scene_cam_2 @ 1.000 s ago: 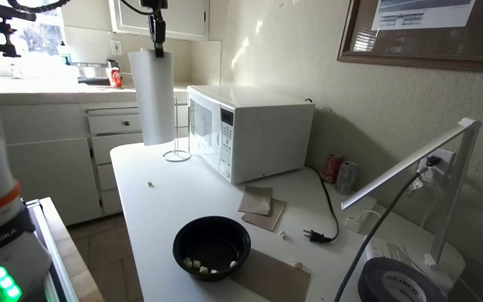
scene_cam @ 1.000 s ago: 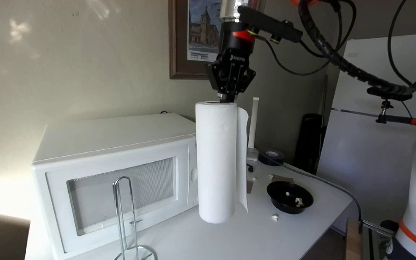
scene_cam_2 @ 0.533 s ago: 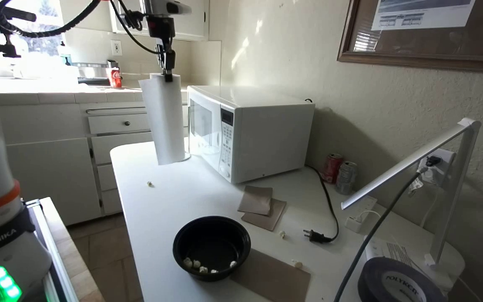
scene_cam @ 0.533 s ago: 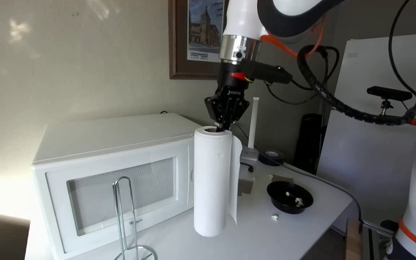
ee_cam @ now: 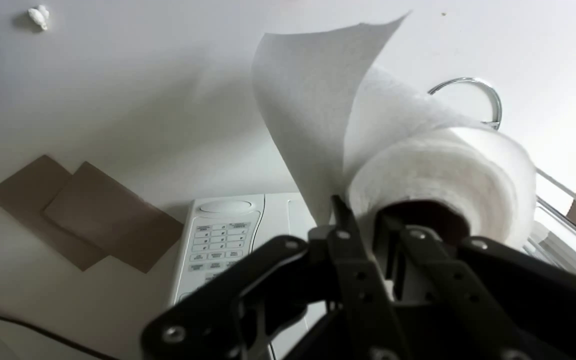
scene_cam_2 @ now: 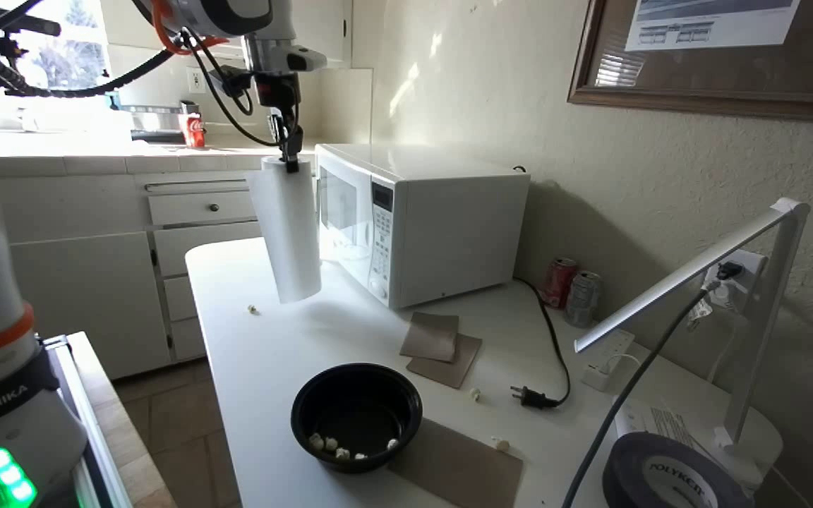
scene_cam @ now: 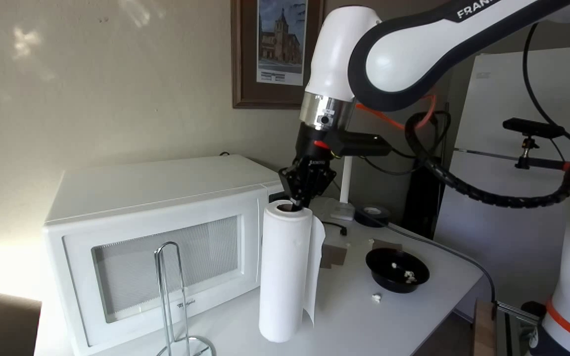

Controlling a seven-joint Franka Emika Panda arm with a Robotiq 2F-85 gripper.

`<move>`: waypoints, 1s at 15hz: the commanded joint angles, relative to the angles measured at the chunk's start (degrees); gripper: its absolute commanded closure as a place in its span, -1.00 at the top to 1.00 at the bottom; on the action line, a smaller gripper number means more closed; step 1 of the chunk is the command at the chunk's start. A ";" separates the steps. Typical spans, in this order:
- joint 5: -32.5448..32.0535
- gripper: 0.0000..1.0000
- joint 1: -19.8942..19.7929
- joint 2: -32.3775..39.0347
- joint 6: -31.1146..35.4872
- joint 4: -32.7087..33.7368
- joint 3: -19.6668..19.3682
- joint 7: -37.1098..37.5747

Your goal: Remove the paper towel roll from the paper towel holder

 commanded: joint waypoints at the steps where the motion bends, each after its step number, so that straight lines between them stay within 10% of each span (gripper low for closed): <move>1: 0.44 -0.93 -0.26 1.09 2.96 -1.95 0.83 -0.70; 4: 0.16 -0.24 -0.21 1.56 2.57 -1.95 1.16 -0.37; 15: -0.39 1.00 0.08 -1.52 -2.76 3.98 2.83 0.39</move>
